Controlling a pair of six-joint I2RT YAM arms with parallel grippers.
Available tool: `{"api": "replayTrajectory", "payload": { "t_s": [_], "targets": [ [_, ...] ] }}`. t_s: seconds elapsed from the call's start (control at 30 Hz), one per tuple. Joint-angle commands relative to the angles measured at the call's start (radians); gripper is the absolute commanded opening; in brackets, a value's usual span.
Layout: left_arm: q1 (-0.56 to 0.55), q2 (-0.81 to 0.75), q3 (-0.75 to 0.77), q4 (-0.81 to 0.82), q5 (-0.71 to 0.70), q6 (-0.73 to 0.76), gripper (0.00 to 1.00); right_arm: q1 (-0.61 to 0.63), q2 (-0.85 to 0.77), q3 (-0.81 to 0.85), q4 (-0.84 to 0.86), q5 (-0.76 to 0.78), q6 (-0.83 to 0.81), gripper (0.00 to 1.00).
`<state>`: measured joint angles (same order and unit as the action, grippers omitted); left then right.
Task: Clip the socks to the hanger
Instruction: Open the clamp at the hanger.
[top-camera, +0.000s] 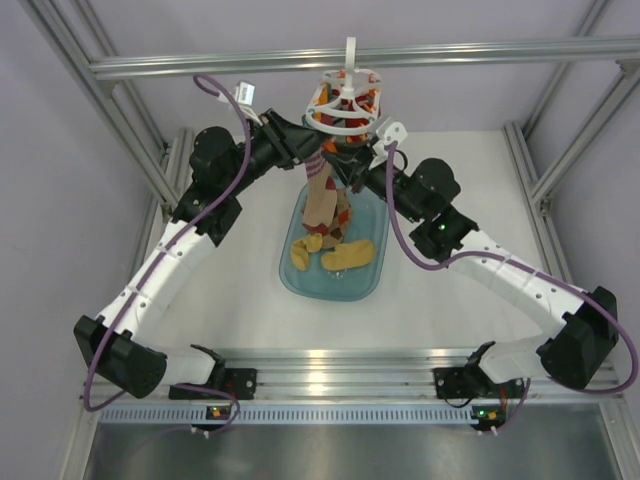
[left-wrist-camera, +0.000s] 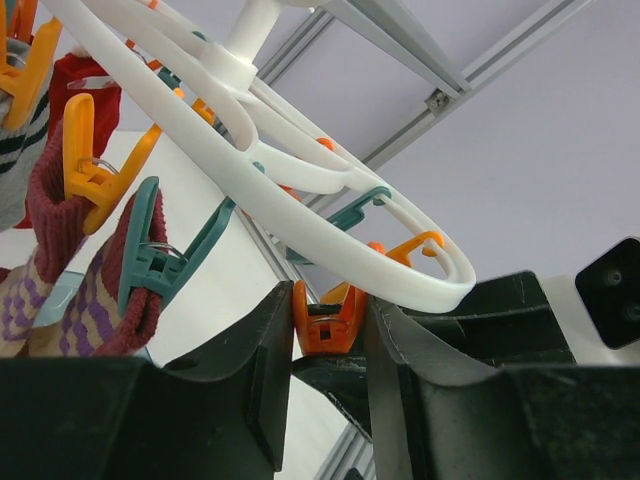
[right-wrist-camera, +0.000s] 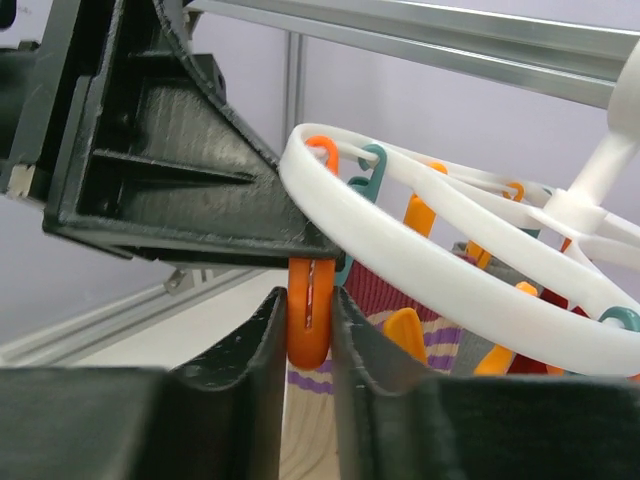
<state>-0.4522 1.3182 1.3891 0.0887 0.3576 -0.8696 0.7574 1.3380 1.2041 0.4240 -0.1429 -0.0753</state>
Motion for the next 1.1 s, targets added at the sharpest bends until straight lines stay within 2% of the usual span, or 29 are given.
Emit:
{"api": "replayTrajectory", "payload": {
  "t_s": [0.0, 0.03, 0.13, 0.23, 0.5, 0.6, 0.63, 0.73, 1.07],
  "targets": [
    [0.058, 0.0, 0.048, 0.117, -0.187, -0.006, 0.0, 0.029, -0.028, -0.024, -0.094, -0.055, -0.012, 0.25],
    [0.06, -0.005, 0.035, 0.102, -0.181, 0.012, 0.0, 0.025, -0.042, -0.038, -0.109, -0.055, -0.012, 0.49],
    [0.063, -0.019, -0.005, 0.074, -0.163, 0.041, 0.0, 0.008, -0.083, -0.078, -0.149, -0.066, -0.001, 0.74],
    [0.067, -0.03, -0.039, 0.072, -0.144, 0.057, 0.0, -0.01, -0.12, -0.147, -0.172, -0.07, 0.005, 0.78],
    [0.09, -0.028, -0.079, 0.129, -0.051, 0.047, 0.0, -0.04, -0.119, -0.146, -0.122, -0.141, 0.058, 0.74],
    [0.092, -0.033, -0.099, 0.155, 0.0, 0.044, 0.0, -0.038, -0.105, -0.114, -0.054, -0.193, 0.1, 0.65],
    [0.09, -0.036, -0.101, 0.154, 0.015, 0.047, 0.0, -0.038, -0.094, -0.092, -0.03, -0.208, 0.107, 0.57],
    [0.092, -0.045, -0.107, 0.161, 0.027, 0.061, 0.0, -0.029, -0.071, -0.045, -0.024, -0.225, 0.126, 0.5],
    [0.092, -0.056, -0.096, 0.174, 0.072, 0.101, 0.0, 0.016, -0.013, 0.064, -0.018, -0.117, 0.013, 0.48]
  ]
}}
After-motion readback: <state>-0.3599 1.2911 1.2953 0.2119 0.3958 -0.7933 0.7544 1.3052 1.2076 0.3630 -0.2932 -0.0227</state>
